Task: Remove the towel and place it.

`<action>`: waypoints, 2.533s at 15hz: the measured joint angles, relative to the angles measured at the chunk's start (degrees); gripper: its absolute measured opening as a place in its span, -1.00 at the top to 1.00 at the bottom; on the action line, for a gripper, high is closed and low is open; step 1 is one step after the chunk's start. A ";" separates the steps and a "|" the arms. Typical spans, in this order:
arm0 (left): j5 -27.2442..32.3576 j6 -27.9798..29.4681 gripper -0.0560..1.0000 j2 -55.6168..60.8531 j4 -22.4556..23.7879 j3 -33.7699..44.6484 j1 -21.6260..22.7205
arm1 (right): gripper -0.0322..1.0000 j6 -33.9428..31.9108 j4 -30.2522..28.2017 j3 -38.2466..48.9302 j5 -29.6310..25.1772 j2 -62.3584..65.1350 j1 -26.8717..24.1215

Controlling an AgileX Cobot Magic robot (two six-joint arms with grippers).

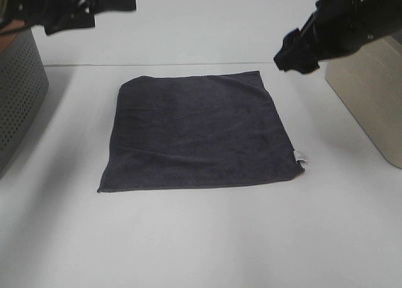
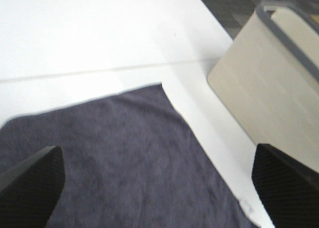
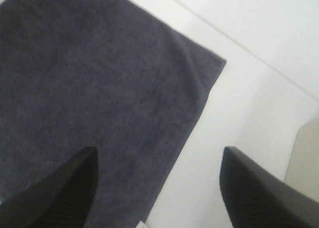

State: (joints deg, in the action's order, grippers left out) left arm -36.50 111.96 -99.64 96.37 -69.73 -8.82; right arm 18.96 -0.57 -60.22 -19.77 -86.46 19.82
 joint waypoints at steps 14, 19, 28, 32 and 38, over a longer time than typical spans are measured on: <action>60.16 -60.45 -0.81 4.81 -34.95 -23.49 0.97 | -0.39 -27.33 -26.76 -26.30 -17.19 -0.06 -0.29; 80.10 -106.17 -0.81 4.18 -86.52 -34.49 7.16 | -0.37 -31.63 -27.27 -27.10 -21.94 -0.06 -0.29; 105.88 -115.85 -0.79 9.17 -99.47 -33.80 9.74 | -0.37 -12.89 6.30 -40.34 -50.25 -4.70 -8.54; 105.88 -115.16 -0.79 19.77 -99.47 -22.92 9.74 | -0.37 -12.38 5.79 -33.98 -50.02 0.00 -14.78; 101.41 -114.13 -0.79 42.40 -99.47 3.04 9.74 | -0.37 -11.00 3.55 -9.17 -50.19 18.96 -14.78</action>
State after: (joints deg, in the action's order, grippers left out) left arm 64.92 -2.18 -57.24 -3.09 -66.69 0.92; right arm 7.96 2.98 -69.39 -69.96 -67.49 5.04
